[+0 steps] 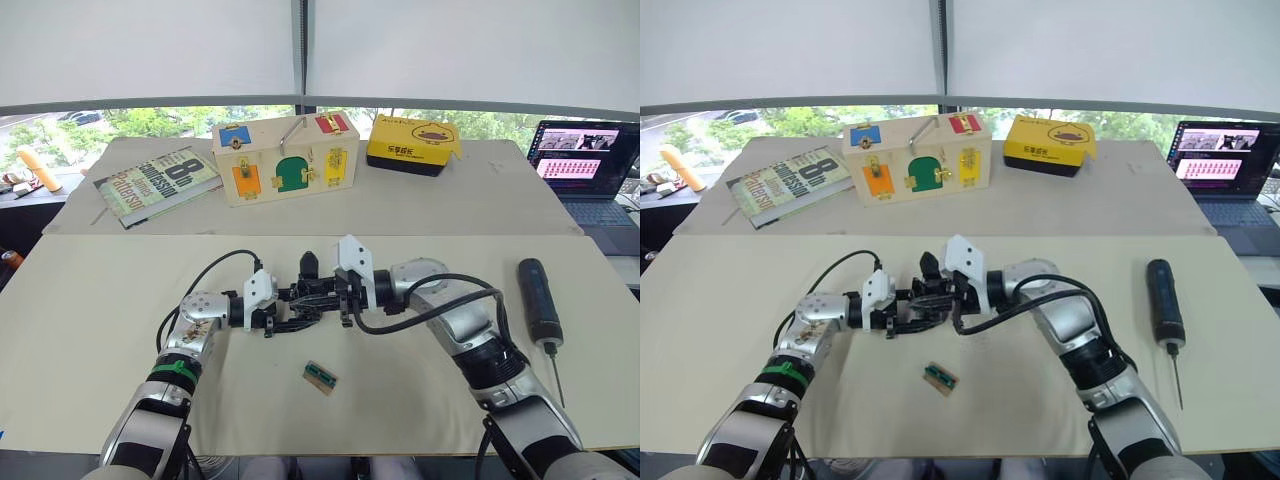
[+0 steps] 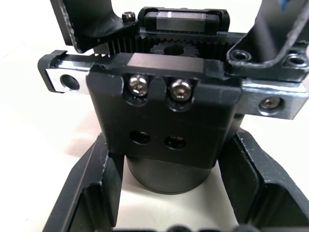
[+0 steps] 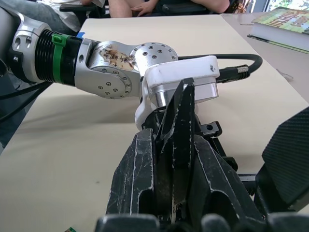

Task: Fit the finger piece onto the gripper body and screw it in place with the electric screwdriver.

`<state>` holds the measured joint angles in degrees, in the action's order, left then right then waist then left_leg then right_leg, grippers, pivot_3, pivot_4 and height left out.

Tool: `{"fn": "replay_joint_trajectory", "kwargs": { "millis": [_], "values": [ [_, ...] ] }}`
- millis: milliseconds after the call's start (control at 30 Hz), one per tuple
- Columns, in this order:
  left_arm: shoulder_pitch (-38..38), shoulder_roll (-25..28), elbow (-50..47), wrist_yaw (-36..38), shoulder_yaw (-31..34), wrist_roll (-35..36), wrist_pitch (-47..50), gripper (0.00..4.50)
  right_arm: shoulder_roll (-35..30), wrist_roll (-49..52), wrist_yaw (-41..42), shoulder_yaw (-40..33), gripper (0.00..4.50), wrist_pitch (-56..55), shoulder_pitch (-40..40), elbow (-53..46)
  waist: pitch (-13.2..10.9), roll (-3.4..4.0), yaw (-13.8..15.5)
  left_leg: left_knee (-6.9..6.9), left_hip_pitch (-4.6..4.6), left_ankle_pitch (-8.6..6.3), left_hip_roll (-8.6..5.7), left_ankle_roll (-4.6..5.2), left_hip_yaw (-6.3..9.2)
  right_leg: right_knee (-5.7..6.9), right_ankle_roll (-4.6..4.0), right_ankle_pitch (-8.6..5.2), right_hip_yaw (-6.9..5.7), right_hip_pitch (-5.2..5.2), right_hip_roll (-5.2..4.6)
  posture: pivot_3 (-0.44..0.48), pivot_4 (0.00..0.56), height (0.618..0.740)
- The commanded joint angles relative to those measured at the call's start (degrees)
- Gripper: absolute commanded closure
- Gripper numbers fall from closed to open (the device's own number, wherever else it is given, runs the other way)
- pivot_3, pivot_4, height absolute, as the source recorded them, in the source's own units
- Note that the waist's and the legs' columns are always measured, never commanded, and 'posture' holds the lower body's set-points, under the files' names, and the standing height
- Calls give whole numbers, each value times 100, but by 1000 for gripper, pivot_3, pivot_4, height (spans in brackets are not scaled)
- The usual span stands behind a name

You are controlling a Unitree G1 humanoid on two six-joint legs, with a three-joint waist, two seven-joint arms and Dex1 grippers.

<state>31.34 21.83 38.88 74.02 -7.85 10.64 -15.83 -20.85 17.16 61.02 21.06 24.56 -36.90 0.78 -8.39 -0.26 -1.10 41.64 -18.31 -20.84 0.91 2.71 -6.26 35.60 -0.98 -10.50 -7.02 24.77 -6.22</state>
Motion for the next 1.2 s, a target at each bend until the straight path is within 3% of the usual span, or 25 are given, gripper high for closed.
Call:
{"fn": "replay_joint_trajectory", "kwargs": {
  "millis": [33, 567, 1000, 1200],
  "values": [
    [-190, 56, -20, 106, -87, -79, 113, 2198, -133, -399, -347, 63, 4104, 363, 205, 611, 0, 0, -2, -1, 0, 0, 0, 0, 0, 1, 0, 0, 0, 0, -2, 0, 150, 740],
    [-262, 65, -101, 111, -110, -81, 163, 2198, 388, -458, -514, 79, 4104, 247, 130, 741, 0, 0, -50, -33, 5, 8, 0, -13, -2, 8, -7, 4, 5, 15, -11, 0, 150, 740],
    [-346, 124, -295, 136, -81, -13, 325, 2198, -282, -427, -161, 63, 4104, 289, 93, 165, 0, 0, -29, -71, -6, 23, -1, -20, -1, -18, -14, 3, -3, 27, -8, 0, 150, 740],
    [-336, 163, -484, 118, -97, -5, 525, 2198, -183, -187, -249, -86, 4104, 327, 54, -103, 0, 0, 6, -75, -19, 19, -1, -12, 0, -52, -12, 4, -12, 27, 0, 0, 150, 740]
  ]
}}
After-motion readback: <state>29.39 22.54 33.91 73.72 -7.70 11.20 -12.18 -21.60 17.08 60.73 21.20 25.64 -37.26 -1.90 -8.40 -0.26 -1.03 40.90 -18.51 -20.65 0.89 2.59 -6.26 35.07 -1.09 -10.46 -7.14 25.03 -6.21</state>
